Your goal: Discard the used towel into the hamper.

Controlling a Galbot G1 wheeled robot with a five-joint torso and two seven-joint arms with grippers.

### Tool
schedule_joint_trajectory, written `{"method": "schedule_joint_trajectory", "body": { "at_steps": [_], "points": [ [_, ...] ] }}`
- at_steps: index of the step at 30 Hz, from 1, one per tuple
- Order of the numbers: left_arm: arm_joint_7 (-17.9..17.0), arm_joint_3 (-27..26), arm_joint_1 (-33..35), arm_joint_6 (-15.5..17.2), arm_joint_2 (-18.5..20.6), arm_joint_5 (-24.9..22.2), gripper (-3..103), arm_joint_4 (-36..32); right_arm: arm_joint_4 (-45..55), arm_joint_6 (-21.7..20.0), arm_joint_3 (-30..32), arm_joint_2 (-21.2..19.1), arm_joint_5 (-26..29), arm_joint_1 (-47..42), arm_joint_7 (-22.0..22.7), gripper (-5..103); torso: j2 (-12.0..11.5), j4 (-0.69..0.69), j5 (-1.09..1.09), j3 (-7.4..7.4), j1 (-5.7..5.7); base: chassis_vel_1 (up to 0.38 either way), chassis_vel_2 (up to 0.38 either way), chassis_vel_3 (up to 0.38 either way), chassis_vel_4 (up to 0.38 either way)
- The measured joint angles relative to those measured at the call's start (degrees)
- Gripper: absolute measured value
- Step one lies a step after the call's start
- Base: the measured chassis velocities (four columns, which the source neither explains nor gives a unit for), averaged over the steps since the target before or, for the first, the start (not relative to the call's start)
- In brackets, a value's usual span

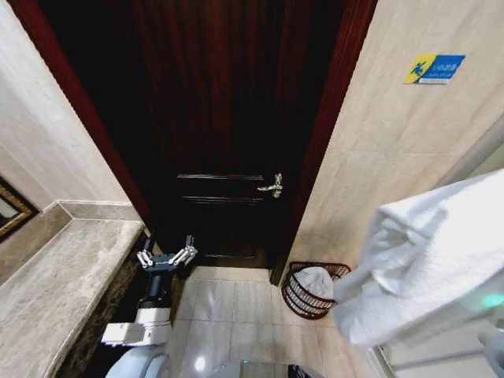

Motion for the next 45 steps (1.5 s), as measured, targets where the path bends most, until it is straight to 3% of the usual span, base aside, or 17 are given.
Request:
{"method": "schedule_joint_trajectory", "body": {
  "at_steps": [26,45],
  "points": [
    [0.0,0.0,0.0,0.0,0.0,0.0,100,0.0,-1.2,2.0,-1.5,0.6,0.1,0.2,0.2,2,0.0,-0.01,0.0,0.01,0.03,-0.073,0.071,0.082,-0.071],
    [0.0,0.0,0.0,0.0,0.0,0.0,100,0.0,-14.8,6.7,-9.0,-0.7,-1.2,4.4,-1.8,2,0.0,-0.01,0.01,0.01,0.02,0.0,0.0,0.0,0.0]
  ]
}}
